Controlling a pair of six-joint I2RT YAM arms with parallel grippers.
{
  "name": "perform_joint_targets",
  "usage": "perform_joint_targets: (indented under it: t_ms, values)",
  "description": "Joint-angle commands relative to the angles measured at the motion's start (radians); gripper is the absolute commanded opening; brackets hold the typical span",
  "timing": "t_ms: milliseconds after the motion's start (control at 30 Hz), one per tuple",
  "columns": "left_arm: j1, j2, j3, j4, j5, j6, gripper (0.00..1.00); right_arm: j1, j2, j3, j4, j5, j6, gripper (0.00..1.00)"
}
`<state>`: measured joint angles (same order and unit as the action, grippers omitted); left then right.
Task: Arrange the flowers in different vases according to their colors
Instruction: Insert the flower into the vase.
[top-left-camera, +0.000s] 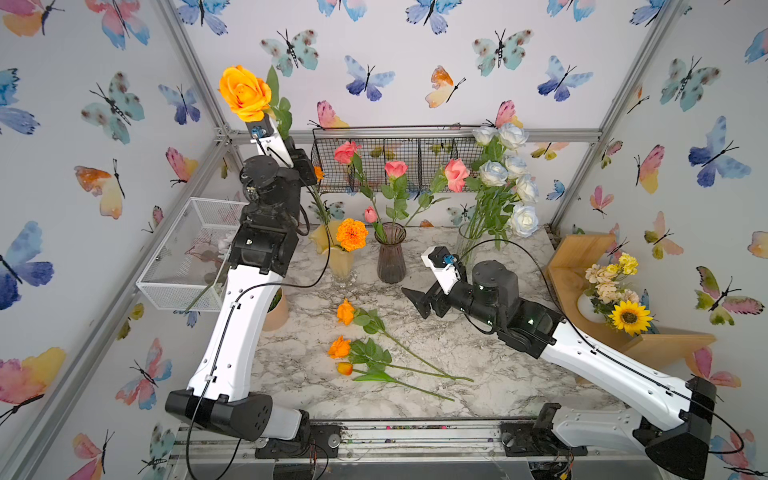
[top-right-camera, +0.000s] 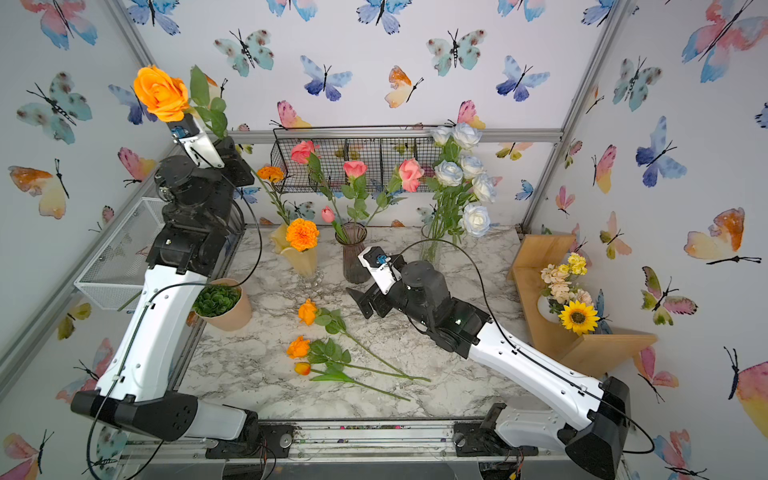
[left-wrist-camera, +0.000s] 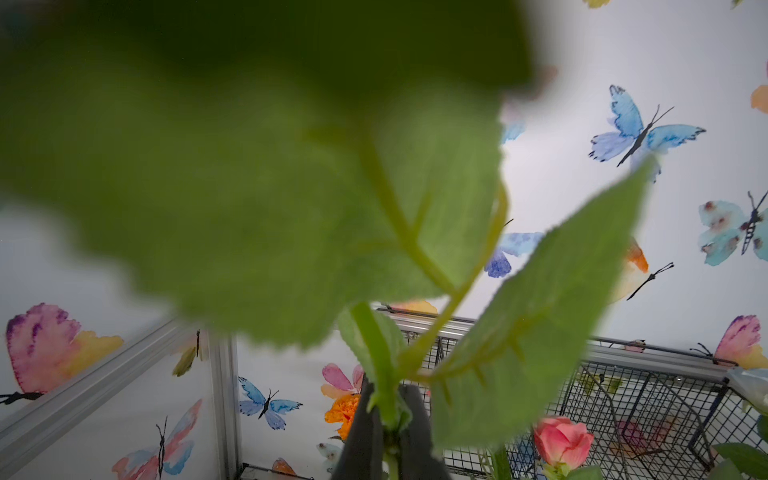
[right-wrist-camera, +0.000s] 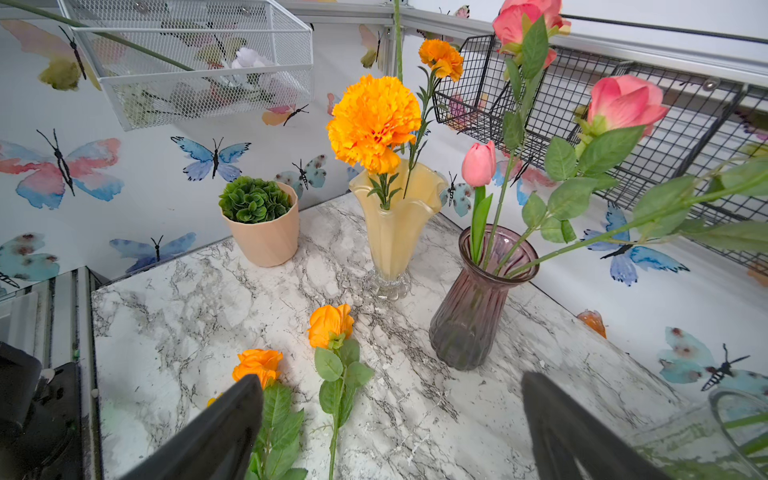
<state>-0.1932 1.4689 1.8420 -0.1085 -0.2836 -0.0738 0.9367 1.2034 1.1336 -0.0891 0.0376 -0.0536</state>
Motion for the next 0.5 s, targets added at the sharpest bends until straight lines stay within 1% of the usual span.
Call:
perform_joint_targets:
  t_ms: [0,167,233,467]
  values:
    - [0.043,0.014,-0.013,0.050,0.101,-0.076,0.00,0.002,-0.020,-0.016,-0.006,0.040,-0.014,0.99]
    - [0.078,0.012,-0.158,0.094,0.179,-0.149,0.00,0.002,-0.004,-0.015,-0.001,0.042,-0.018,0.99]
    - [0.083,0.007,-0.209,0.109,0.188,-0.158,0.00,0.001,0.002,-0.013,-0.001,0.042,-0.018,0.99]
    - [0.129,0.026,-0.299,0.113,0.259,-0.221,0.00,0.001,0.031,-0.002,0.003,0.036,-0.021,0.99]
